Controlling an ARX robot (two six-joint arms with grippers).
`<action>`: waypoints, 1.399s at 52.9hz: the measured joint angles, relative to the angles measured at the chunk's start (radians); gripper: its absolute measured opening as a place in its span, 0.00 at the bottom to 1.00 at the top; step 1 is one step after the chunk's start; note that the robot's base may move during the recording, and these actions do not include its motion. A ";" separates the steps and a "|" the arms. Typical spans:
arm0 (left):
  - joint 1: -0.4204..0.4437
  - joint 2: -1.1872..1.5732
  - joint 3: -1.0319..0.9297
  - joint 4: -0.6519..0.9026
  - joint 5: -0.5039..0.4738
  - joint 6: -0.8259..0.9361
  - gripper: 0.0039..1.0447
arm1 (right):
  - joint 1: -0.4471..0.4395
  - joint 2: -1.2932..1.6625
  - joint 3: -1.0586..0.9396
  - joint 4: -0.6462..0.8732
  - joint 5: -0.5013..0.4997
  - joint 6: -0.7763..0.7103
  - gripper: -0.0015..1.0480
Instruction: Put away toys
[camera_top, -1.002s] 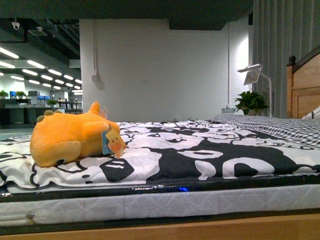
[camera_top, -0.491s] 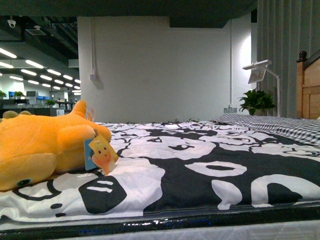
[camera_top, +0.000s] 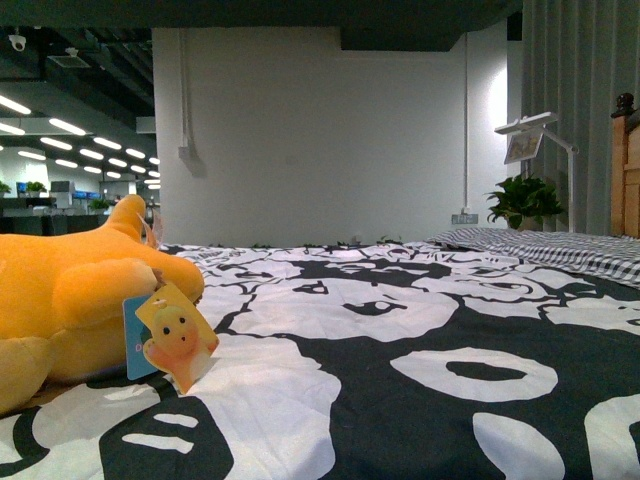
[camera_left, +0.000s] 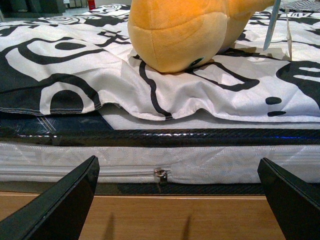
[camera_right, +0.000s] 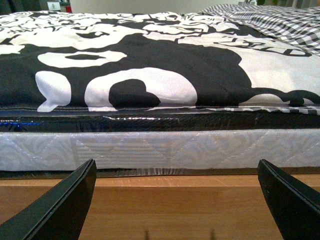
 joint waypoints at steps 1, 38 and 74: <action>0.000 0.000 0.000 0.000 0.000 0.000 0.94 | 0.000 0.000 0.000 0.000 0.000 0.000 0.94; 0.000 0.000 0.000 -0.001 0.002 0.000 0.94 | 0.000 0.000 0.000 0.000 0.002 0.000 0.94; -0.002 -0.002 0.000 -0.001 -0.004 0.000 0.94 | 0.000 0.000 0.000 0.000 -0.004 0.000 0.94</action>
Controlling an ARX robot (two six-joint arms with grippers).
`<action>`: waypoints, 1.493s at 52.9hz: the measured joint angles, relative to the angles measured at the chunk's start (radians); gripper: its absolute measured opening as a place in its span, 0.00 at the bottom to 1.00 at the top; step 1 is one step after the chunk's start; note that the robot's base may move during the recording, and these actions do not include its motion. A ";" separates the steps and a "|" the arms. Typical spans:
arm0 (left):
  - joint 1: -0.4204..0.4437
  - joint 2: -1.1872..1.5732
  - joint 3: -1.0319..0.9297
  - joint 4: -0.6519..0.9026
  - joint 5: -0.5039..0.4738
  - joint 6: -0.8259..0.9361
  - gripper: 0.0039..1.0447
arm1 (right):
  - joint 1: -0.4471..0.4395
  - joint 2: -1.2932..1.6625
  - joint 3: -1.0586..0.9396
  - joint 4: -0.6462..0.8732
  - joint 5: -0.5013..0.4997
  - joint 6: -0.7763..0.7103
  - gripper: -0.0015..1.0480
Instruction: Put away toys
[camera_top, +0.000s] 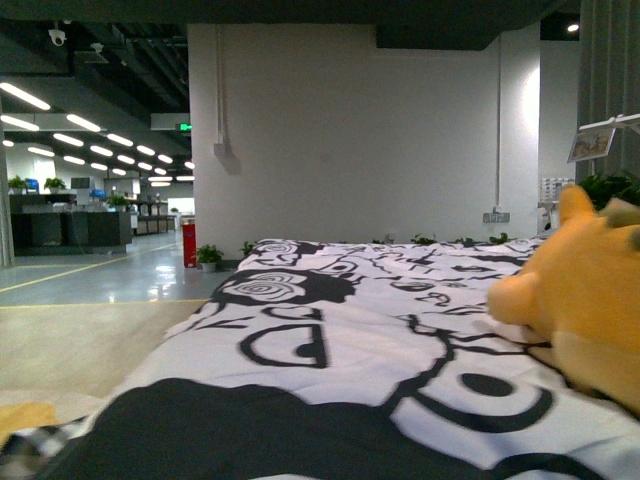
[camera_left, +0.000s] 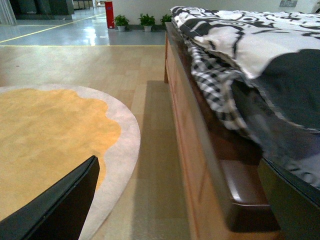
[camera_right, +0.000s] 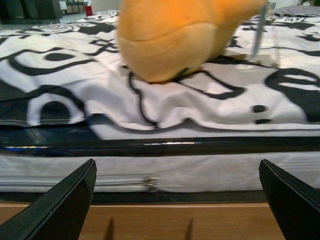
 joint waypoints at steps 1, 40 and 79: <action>0.000 0.001 0.000 0.000 -0.001 0.000 0.94 | 0.000 0.002 0.000 0.000 0.000 0.000 0.94; 0.000 0.000 0.000 0.000 0.004 0.000 0.94 | 0.035 0.036 0.006 -0.035 0.149 0.037 0.94; 0.000 0.000 0.000 0.000 0.004 0.000 0.94 | -0.010 0.800 0.238 0.669 0.052 0.035 0.94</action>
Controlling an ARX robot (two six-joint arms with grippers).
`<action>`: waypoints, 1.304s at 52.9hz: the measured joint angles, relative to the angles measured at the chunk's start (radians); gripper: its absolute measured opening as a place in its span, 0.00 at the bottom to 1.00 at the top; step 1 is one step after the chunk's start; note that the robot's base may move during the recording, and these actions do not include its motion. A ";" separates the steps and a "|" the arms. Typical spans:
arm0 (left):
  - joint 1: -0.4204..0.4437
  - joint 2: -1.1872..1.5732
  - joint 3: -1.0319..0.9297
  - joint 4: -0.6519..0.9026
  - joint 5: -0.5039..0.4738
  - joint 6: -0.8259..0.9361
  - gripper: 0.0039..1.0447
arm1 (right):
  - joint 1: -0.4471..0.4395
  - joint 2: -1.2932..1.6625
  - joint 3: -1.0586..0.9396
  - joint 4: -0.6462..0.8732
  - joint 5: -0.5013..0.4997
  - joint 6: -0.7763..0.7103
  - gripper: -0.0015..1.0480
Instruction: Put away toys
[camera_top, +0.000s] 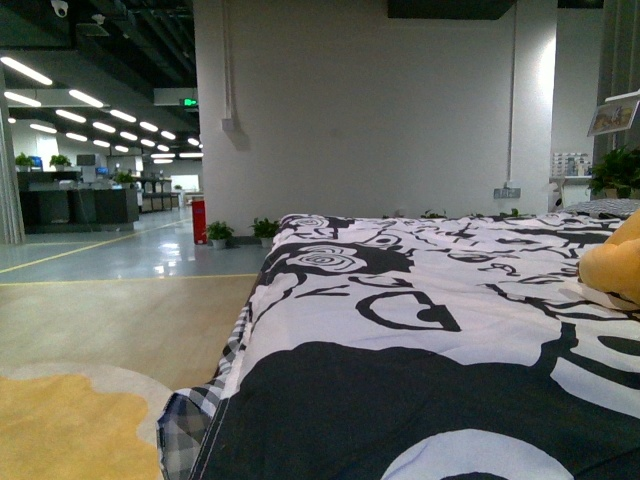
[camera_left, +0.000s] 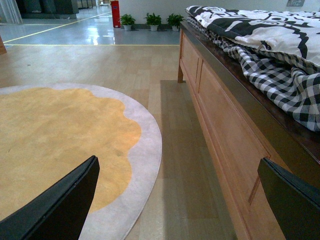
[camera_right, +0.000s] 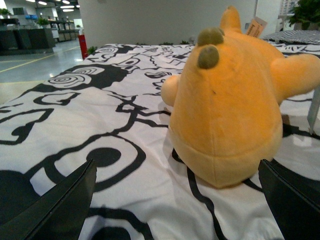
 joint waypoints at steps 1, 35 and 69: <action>0.000 0.000 0.000 0.000 0.000 0.000 0.94 | 0.006 0.022 0.010 0.016 0.006 -0.003 0.94; 0.000 0.000 0.000 0.000 0.000 0.000 0.94 | 0.041 0.430 0.332 0.267 0.080 -0.176 0.94; 0.000 0.000 0.000 0.000 0.000 0.000 0.94 | -0.032 0.647 0.428 0.377 0.076 -0.204 0.94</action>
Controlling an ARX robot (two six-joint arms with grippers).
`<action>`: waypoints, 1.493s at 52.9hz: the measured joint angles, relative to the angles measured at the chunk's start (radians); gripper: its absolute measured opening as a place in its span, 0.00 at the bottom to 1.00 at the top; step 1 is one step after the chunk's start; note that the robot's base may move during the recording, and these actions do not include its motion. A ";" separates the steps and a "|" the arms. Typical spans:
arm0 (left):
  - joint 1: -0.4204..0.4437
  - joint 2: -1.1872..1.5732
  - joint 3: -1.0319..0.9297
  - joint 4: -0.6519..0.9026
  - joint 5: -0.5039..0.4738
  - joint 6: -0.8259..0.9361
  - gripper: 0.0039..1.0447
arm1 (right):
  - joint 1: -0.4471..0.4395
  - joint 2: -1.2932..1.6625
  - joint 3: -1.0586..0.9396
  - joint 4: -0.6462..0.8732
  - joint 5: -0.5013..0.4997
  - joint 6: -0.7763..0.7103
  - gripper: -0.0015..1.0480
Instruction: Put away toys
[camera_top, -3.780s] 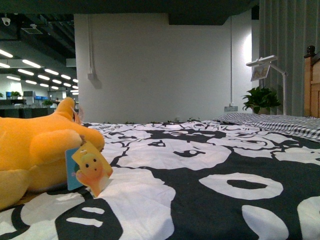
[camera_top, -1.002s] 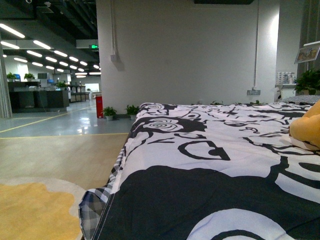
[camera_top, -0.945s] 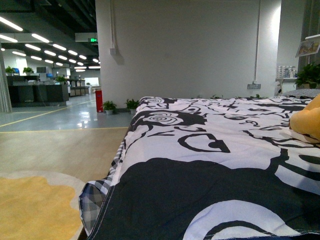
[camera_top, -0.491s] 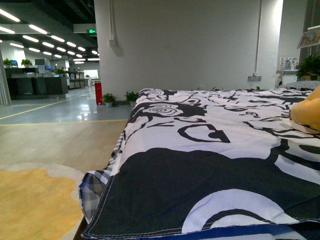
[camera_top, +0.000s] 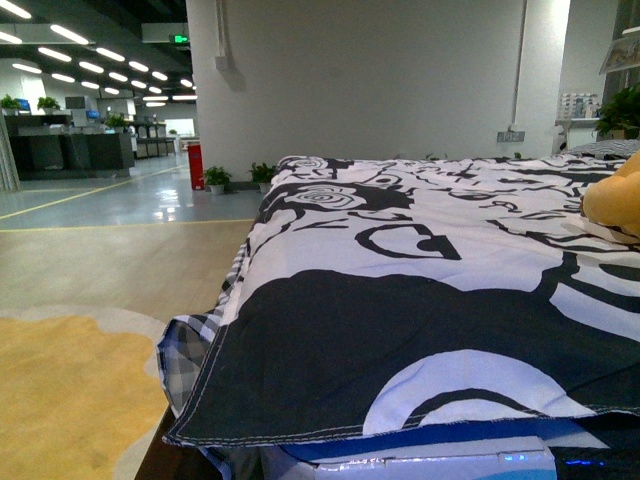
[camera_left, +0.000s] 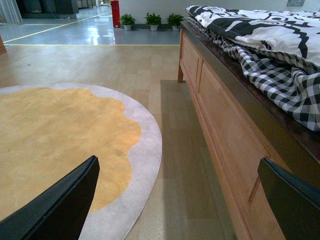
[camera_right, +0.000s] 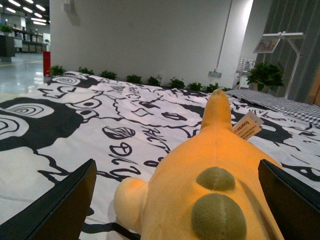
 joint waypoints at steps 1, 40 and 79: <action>0.000 0.000 0.000 0.000 0.000 0.000 0.94 | -0.001 0.003 0.000 0.003 0.000 0.000 0.94; 0.000 0.000 0.000 0.000 0.000 0.000 0.94 | 0.009 0.067 -0.077 0.124 0.034 -0.064 0.69; 0.000 0.000 0.000 0.000 0.000 0.000 0.94 | -0.203 -0.197 -0.020 -0.135 -0.301 0.183 0.06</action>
